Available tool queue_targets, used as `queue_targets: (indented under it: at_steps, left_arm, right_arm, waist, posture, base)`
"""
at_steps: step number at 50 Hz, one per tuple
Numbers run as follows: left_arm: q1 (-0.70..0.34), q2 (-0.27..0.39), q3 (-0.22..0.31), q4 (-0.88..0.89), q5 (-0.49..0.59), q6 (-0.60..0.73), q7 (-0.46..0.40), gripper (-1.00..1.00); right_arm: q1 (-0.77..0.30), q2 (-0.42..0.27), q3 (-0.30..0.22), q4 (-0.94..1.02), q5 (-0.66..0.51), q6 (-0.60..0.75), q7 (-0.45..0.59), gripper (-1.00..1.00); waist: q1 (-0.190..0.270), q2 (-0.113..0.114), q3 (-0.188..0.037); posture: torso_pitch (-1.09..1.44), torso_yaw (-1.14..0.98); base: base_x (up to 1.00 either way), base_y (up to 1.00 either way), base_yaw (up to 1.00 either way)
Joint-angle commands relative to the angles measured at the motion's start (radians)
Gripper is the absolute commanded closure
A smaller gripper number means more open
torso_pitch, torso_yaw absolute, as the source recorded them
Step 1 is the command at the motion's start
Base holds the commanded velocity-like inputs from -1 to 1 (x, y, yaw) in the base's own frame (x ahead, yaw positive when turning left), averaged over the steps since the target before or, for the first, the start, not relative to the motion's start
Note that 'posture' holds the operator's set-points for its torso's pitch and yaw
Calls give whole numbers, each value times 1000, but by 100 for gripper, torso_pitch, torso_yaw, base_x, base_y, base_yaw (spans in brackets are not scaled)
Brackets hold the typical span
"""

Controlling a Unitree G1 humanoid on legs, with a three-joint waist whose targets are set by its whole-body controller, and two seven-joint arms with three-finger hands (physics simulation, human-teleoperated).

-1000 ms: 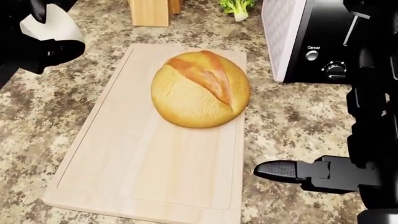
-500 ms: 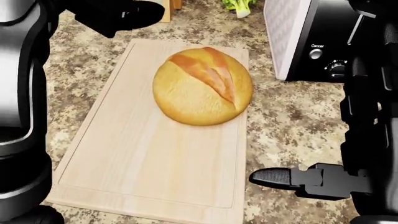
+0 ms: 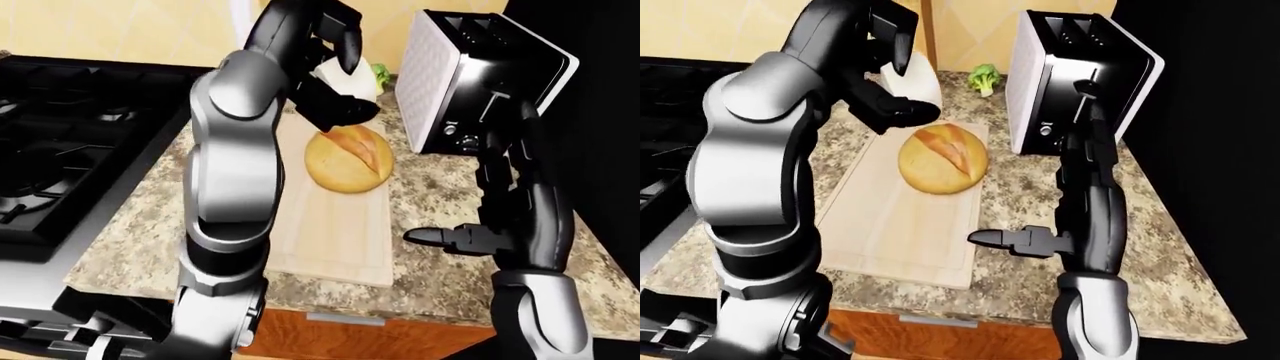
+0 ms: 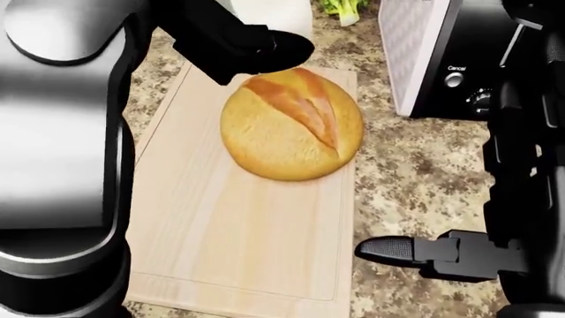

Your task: Pick up the wedge of cheese and place it on the slice of bread to prepare a simple cheese on bread dish.

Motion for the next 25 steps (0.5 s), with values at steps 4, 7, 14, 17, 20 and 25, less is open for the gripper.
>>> queue_targets:
  at_steps: [4,7,14,17,20,25]
  left_arm:
    - [-38,-23,-3,-27,57,-23,-28,100]
    - [-30,-39,-5,-30,74,-24,-44,100]
    - [1,-69,0,-9,68,-54,-41,100]
    - [16,-78,-9,-15,72,-56,-41,100]
    - [24,-85,-8,-12,71,-61,-39,100]
    - [46,-94,-9,0,71,-84,-32,100]
  right_arm:
    - [-4,0,4,-25,-5,-43,2,-100]
    - [0,1,8,-18,-8,-52,3,-100]
    - [10,6,22,11,-20,-82,6,-100]
    - [15,8,29,11,-24,-86,5,-100]
    - [20,9,30,19,-25,-96,8,-100]
    - [22,11,30,25,-25,-102,8,-100]
  waist:
    - [1,-4,-23]
    - [1,-6,-22]
    - [1,-7,-23]
    - [1,-7,-25]
    - [1,-7,-25]
    - [1,-8,-25]
  posture:
    - [0,0]
    - [0,0]
    - [0,0]
    - [0,0]
    - [0,0]
    - [0,0]
  base:
    - [0,0,0]
    - [0,0,0]
    - [0,0,0]
    - [0,0,0]
    - [0,0,0]
    - [0,0,0]
